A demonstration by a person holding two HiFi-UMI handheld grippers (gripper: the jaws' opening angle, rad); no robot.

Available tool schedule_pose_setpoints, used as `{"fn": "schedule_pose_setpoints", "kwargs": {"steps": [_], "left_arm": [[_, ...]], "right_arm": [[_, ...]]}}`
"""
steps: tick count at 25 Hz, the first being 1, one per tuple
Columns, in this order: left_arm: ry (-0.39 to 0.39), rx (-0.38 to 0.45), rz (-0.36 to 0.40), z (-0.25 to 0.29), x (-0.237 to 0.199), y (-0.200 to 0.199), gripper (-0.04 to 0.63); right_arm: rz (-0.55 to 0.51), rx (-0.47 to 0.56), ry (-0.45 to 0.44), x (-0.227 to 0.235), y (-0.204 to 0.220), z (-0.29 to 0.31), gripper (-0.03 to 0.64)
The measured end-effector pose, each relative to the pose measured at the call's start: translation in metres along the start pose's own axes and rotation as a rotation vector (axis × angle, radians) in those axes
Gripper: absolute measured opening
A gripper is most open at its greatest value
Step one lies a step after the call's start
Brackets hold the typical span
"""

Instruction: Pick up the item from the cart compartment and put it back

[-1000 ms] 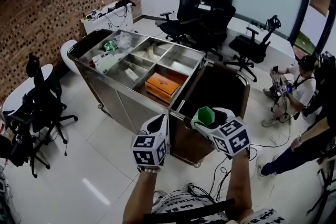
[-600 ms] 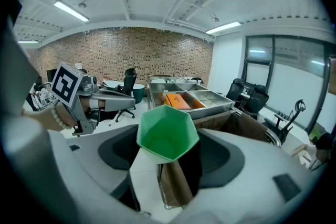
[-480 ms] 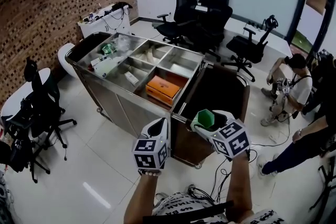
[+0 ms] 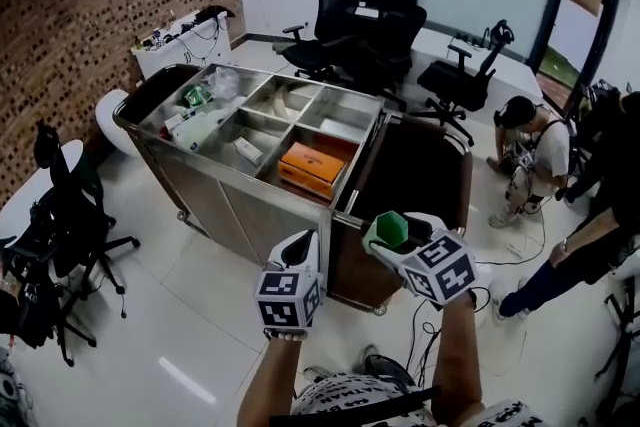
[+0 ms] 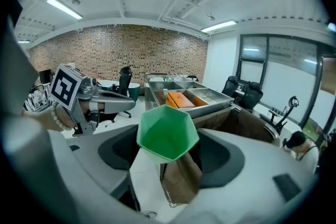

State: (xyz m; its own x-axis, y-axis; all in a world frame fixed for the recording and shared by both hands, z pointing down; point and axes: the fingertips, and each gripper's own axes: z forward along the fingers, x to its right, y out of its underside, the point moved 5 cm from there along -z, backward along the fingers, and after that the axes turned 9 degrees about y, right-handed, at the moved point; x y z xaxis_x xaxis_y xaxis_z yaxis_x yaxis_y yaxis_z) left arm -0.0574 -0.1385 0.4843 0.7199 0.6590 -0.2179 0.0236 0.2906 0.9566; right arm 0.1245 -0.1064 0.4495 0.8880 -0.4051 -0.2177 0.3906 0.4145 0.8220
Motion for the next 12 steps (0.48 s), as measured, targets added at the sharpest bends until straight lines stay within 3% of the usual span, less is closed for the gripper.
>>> {"fn": "schedule_pose_setpoints", "kwargs": {"steps": [12], "left_arm": [[0.031,-0.003,0.018,-0.005,-0.001,-0.004,0.002]], "right_arm": [[-0.005,-0.001,0.013,-0.003,-0.013,0.003,0.346]]}}
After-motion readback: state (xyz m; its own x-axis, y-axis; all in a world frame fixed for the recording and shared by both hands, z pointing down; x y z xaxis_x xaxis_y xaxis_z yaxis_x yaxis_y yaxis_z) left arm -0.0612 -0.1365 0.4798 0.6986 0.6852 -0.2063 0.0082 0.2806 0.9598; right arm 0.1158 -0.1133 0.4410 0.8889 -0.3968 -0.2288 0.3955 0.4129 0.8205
